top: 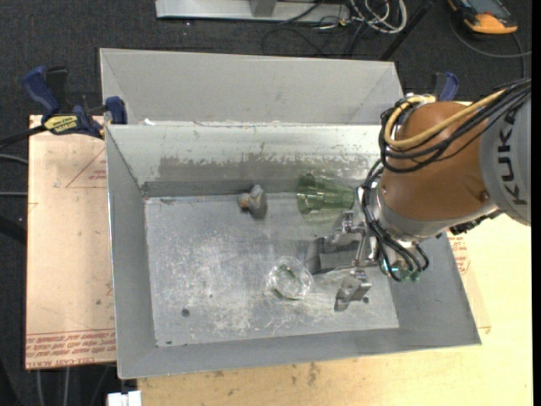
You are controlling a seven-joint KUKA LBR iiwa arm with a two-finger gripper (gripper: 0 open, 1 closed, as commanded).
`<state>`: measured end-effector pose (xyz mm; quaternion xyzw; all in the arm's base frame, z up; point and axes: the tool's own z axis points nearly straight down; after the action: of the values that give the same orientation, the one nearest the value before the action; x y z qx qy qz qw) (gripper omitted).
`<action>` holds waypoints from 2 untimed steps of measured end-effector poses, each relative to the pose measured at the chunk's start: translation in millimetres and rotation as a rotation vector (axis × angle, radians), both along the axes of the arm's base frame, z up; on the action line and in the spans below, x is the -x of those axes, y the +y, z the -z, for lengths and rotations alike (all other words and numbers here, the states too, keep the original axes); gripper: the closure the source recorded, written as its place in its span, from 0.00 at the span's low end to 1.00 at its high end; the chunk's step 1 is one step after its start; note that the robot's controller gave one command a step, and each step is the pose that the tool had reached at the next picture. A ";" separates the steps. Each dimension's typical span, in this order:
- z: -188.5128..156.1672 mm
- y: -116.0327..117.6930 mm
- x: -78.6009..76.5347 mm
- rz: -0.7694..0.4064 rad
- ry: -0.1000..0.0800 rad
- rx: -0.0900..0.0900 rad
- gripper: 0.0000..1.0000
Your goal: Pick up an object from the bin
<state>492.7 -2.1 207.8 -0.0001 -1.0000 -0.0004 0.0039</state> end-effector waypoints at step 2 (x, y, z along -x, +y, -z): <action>31.2 -20.9 -38.2 -0.064 -0.015 0.000 0.00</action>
Offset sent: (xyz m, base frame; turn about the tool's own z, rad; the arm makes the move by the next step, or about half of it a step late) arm 0.0585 -0.0358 -0.0575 -0.1038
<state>530.8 -22.9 176.6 0.0321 -0.9995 -0.0003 -0.0038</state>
